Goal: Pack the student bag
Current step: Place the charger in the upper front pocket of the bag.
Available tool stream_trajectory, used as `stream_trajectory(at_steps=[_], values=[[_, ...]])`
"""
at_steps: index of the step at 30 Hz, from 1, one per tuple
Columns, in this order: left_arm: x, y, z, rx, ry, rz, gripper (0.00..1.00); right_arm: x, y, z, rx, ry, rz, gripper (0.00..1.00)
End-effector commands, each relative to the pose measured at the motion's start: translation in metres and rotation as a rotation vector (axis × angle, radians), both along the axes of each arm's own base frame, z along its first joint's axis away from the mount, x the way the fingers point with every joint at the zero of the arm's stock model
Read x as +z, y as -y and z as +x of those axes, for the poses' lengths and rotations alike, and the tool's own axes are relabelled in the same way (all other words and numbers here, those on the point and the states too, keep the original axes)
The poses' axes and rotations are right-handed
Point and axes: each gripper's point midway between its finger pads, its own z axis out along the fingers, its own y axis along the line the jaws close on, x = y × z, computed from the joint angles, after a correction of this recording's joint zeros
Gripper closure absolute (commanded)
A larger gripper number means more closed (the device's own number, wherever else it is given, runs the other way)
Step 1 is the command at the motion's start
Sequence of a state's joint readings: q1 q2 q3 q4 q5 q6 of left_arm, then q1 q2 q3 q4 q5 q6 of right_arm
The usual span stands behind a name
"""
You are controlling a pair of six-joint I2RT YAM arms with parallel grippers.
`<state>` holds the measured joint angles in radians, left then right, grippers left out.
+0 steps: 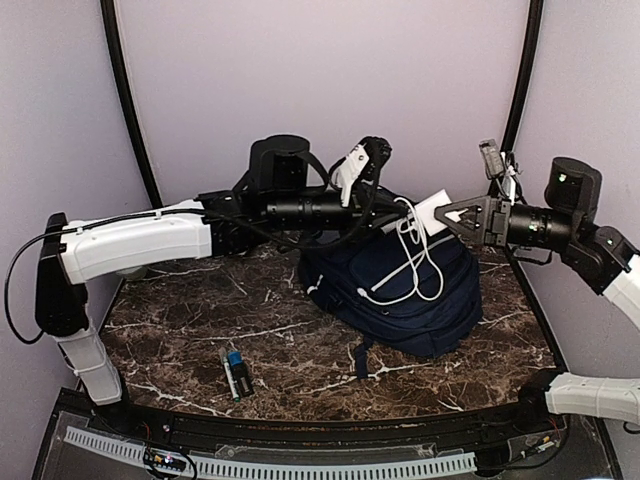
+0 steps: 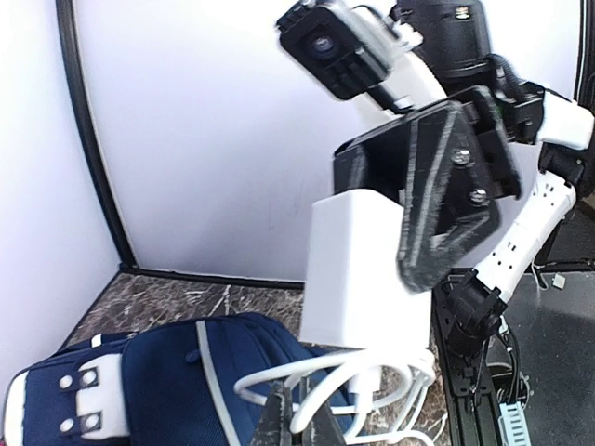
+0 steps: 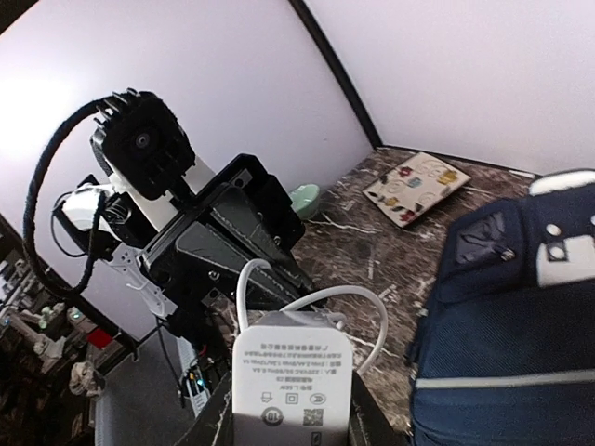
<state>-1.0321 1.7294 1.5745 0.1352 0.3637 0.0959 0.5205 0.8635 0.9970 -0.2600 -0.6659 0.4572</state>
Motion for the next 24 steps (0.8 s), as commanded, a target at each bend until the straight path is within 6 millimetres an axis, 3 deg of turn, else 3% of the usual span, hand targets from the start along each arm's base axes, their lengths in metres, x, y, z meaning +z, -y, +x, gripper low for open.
stream_trajectory(at_steps=[1,4,9,11,16,19,22,24], values=[[-0.006,0.038,-0.007,-0.103,-0.06,-0.035,1.0,-0.015,0.044,0.012,-0.244,-0.017,-0.118,1.0],[-0.018,0.054,0.007,-0.059,-0.084,-0.062,1.0,-0.028,0.061,0.009,-0.313,-0.041,-0.142,1.0],[-0.043,0.08,0.02,-0.063,-0.145,-0.054,1.0,-0.081,0.071,0.007,-0.371,-0.154,-0.174,1.0],[-0.054,0.09,0.022,-0.072,-0.176,-0.052,1.0,-0.093,0.077,0.01,-0.414,-0.176,-0.172,1.0],[-0.096,0.117,0.025,-0.047,-0.169,0.034,1.0,-0.115,0.107,0.025,-0.626,-0.224,-0.192,1.0],[-0.123,0.119,0.048,0.074,-0.142,0.109,0.99,-0.133,0.106,0.031,-0.657,-0.283,-0.128,1.0],[-0.139,0.111,0.066,0.179,-0.095,0.215,0.84,-0.154,0.103,0.034,-0.668,-0.335,-0.043,1.0],[-0.145,0.105,0.065,0.181,-0.073,0.286,0.64,-0.163,0.104,0.037,-0.688,-0.357,0.014,1.0]])
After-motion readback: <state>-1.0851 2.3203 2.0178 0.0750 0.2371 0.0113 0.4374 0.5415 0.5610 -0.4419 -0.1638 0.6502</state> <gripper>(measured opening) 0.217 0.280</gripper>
